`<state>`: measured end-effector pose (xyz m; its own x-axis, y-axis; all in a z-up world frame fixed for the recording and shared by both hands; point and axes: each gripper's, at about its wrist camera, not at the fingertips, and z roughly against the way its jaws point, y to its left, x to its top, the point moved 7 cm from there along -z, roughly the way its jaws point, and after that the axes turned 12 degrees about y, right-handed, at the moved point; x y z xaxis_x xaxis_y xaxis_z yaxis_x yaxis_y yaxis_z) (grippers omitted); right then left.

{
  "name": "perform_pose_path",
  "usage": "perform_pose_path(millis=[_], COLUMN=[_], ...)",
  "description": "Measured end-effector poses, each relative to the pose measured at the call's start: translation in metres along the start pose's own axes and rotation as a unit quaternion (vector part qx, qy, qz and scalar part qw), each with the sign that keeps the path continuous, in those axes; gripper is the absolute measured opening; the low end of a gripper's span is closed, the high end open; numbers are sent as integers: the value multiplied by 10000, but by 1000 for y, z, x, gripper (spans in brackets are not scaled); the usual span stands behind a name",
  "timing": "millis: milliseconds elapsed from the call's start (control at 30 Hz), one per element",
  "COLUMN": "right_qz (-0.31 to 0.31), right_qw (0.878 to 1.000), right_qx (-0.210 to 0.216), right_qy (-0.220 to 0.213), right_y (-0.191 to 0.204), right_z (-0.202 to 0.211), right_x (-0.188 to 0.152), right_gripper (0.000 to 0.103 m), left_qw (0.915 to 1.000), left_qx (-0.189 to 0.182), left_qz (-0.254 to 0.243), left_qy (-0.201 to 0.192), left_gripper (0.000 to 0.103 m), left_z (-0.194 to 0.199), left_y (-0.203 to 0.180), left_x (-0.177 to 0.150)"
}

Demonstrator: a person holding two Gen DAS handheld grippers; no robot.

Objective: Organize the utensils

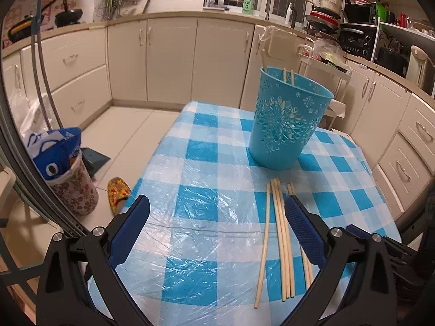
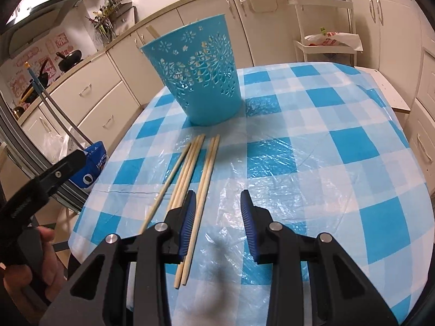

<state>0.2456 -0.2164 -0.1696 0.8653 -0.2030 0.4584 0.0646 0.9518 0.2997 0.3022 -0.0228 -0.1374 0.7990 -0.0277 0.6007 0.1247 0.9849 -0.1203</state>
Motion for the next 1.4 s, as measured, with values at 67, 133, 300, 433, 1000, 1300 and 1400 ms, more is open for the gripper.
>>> perform_pose_path(millis=[67, 133, 300, 433, 1000, 1300, 1400], right_qz=[24, 45, 29, 152, 968, 539, 567], right_qw=[10000, 9999, 9996, 9993, 9909, 9971, 9966], right_qx=[-60, -148, -252, -294, -838, -316, -358], right_qy=[16, 38, 120, 174, 415, 442, 487], right_y=[0, -1, -4, 3, 0, -5, -3], right_z=[-4, -8, -22, -32, -55, -53, -55], right_x=[1, 2, 10, 16, 28, 35, 33], right_gripper=[34, 34, 33, 32, 20, 22, 23], left_qw=[9999, 9997, 9994, 9992, 9924, 9881, 9858], left_qx=[-99, -167, -198, -178, -77, 148, 114], left_qz=[4, 1, 32, 15, -893, -1059, -1191], left_qy=[106, 164, 297, 349, 841, 1106, 1177], left_gripper=[95, 95, 95, 95, 95, 94, 92], left_z=[-4, -7, -17, -23, -76, -104, -107], left_y=[1, 2, 9, 9, -39, -47, -51], left_x=[-2, -4, -10, -11, 0, 10, 9])
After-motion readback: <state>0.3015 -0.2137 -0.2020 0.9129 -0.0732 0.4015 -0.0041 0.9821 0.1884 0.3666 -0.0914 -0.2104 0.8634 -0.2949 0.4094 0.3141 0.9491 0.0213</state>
